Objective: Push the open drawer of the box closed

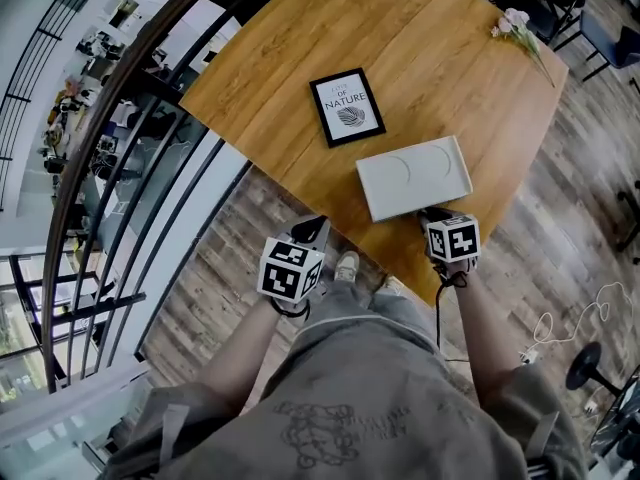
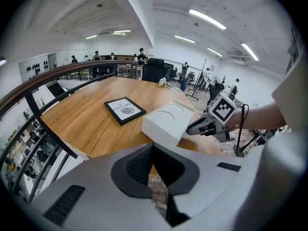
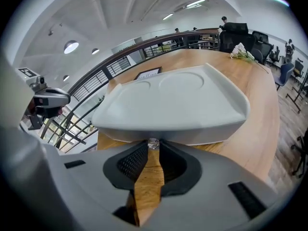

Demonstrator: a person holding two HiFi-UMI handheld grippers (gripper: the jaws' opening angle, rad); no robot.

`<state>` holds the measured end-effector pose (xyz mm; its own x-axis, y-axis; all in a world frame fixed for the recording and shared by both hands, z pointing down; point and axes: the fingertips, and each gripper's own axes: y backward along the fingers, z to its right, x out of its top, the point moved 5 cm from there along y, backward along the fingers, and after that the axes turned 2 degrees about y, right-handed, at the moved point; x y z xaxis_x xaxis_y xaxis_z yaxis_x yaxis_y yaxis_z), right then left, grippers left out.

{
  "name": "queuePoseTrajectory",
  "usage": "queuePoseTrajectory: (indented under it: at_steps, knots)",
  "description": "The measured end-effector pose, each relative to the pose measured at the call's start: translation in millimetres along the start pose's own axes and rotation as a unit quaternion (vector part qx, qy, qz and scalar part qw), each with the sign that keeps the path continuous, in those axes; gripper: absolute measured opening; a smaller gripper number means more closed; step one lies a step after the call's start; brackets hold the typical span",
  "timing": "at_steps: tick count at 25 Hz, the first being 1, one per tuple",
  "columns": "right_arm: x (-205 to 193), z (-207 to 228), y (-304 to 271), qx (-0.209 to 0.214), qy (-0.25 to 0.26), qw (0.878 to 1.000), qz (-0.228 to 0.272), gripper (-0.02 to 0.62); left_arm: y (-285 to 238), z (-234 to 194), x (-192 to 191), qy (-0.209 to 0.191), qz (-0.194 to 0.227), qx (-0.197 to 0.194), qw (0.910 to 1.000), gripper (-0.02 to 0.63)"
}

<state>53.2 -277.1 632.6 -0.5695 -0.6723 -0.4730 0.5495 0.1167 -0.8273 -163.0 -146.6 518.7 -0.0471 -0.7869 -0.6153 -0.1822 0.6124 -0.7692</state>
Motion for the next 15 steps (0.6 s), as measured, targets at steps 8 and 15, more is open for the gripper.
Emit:
queuePoseTrajectory:
  at_steps: [8, 15]
  knots:
    - [2, -2, 7, -0.02, -0.032, 0.999, 0.04, 0.097, 2, -3, -4, -0.002, 0.005, -0.002, 1.0, 0.015]
    - [41, -23, 71, -0.006, -0.013, 0.994, 0.111, 0.087, 16, -4, 22, -0.027, 0.035, -0.001, 0.999, 0.015]
